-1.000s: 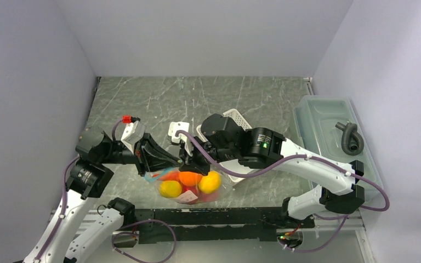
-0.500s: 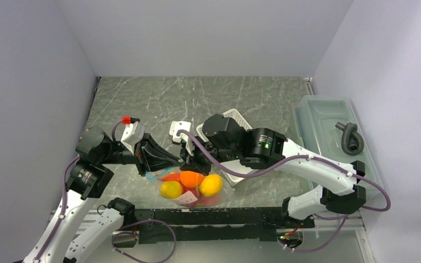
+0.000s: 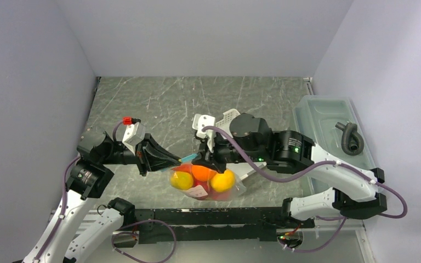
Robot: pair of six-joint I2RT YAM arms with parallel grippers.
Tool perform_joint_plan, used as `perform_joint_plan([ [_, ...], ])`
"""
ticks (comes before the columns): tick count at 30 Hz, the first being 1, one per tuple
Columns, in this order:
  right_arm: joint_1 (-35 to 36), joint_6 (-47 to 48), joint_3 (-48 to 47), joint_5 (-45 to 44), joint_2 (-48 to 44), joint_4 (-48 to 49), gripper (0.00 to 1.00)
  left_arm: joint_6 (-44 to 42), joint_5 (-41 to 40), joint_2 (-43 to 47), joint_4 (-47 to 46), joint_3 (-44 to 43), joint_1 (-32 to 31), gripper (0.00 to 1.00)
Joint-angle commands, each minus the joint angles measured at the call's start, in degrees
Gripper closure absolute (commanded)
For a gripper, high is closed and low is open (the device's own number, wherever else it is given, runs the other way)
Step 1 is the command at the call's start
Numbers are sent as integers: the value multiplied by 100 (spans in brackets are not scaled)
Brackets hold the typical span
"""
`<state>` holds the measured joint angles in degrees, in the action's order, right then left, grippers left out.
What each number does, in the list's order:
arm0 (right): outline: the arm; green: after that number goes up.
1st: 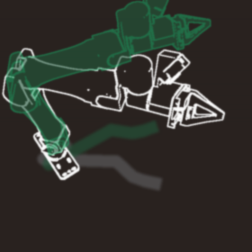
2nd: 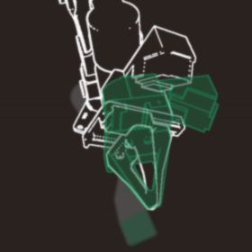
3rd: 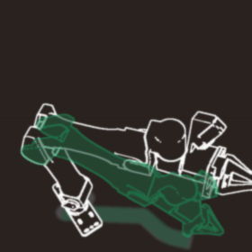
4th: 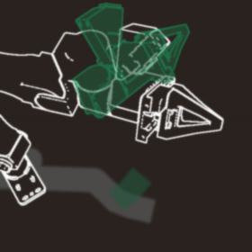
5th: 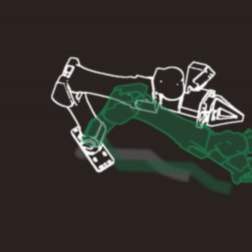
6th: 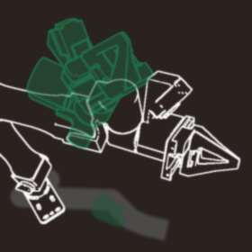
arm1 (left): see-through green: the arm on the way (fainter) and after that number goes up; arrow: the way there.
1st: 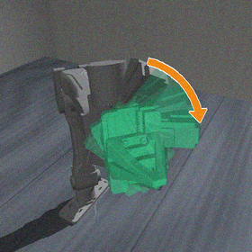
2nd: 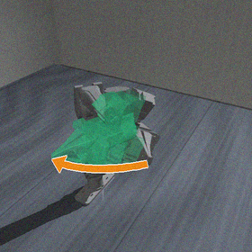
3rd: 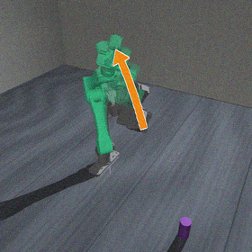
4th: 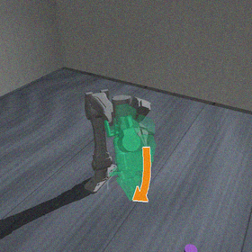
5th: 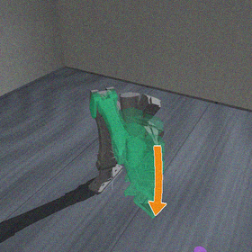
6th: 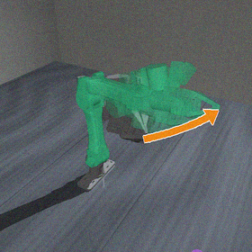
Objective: Place the food in the zip-top bag and seal the zipper
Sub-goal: Zip the zipper food storage bag at the center of the board.
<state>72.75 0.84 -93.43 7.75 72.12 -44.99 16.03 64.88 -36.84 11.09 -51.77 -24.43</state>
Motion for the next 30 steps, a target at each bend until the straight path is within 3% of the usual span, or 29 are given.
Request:
perform_joint_plan([
  [1,11,-229,-90,-426,-678,869,100,-194,-37,33,494,-95,6,100],
  [30,11,-416,808,-2475,-2330,1686,100,-263,-107,59,737,-138,6,100],
])
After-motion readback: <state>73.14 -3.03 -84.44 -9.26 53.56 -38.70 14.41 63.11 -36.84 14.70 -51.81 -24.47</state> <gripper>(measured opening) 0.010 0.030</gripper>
